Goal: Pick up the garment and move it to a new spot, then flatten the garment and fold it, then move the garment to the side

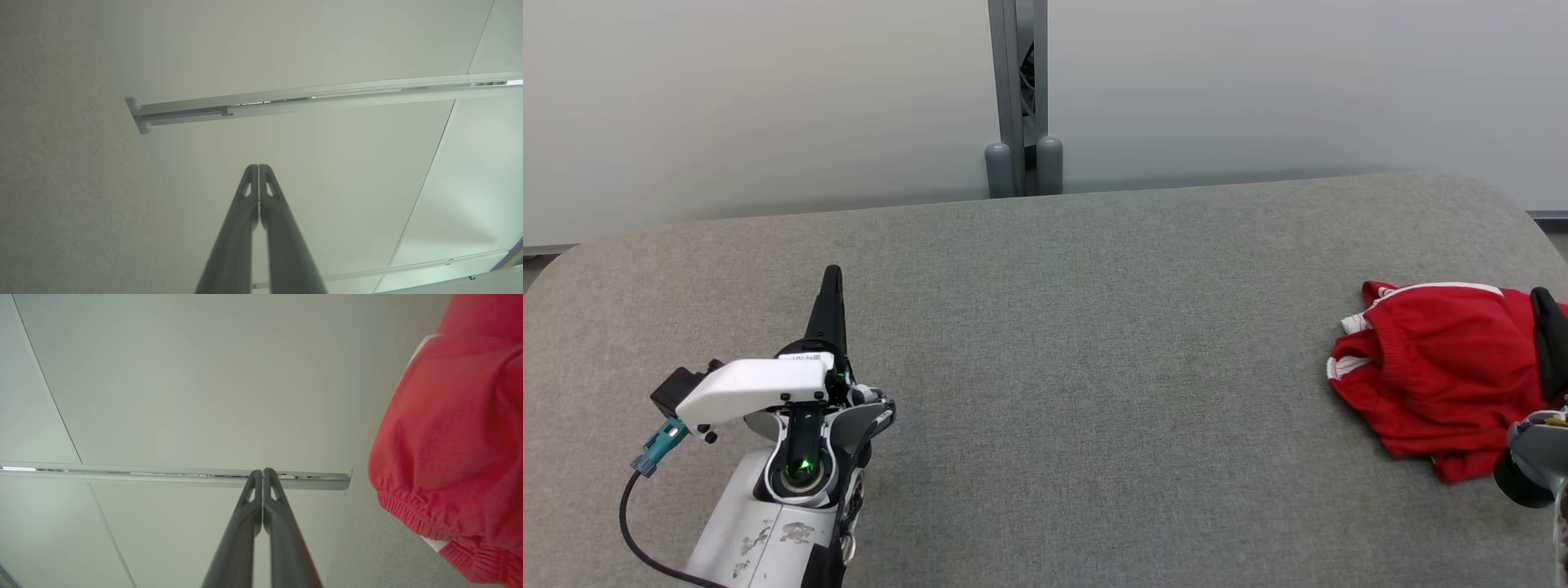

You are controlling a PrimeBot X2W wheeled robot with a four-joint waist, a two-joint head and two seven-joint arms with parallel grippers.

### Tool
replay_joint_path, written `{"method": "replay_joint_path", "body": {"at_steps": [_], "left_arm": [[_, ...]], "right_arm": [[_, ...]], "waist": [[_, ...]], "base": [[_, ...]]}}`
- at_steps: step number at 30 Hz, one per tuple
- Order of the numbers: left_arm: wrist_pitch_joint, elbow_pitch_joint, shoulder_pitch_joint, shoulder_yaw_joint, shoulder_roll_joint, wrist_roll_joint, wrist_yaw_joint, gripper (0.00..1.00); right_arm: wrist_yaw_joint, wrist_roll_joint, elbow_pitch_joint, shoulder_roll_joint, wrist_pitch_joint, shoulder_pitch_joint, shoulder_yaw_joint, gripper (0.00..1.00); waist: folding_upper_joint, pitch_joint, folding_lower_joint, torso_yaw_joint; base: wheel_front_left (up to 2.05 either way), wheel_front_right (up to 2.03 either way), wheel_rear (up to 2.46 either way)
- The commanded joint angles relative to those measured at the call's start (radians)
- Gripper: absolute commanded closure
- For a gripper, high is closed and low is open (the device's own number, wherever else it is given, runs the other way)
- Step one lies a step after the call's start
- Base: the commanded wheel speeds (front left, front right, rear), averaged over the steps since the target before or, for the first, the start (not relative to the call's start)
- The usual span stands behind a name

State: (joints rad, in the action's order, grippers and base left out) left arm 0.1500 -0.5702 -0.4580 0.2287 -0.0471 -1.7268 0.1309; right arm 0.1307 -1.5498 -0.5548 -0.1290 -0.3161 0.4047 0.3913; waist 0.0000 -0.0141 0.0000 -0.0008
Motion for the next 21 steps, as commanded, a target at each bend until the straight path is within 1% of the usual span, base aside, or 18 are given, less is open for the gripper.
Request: {"method": "replay_joint_path", "body": {"at_steps": [1,21], "left_arm": [[-0.001,-0.002,-0.008,-0.003,-0.002,0.0,0.004,1.0],[-0.001,-0.002,-0.008,-0.003,-0.002,0.0,0.004,1.0]], "right_arm": [[0.0,-0.004,0.002,-0.007,0.003,0.0,0.002,1.0],[0.0,-0.006,0.002,-0.009,0.005,-0.001,0.0,1.0]], "waist": [[0.0,0.0,0.0,0.0],[0.0,0.0,0.0,0.0]], "base": [[0.0,0.0,0.0],[0.0,0.0,0.0]]}}
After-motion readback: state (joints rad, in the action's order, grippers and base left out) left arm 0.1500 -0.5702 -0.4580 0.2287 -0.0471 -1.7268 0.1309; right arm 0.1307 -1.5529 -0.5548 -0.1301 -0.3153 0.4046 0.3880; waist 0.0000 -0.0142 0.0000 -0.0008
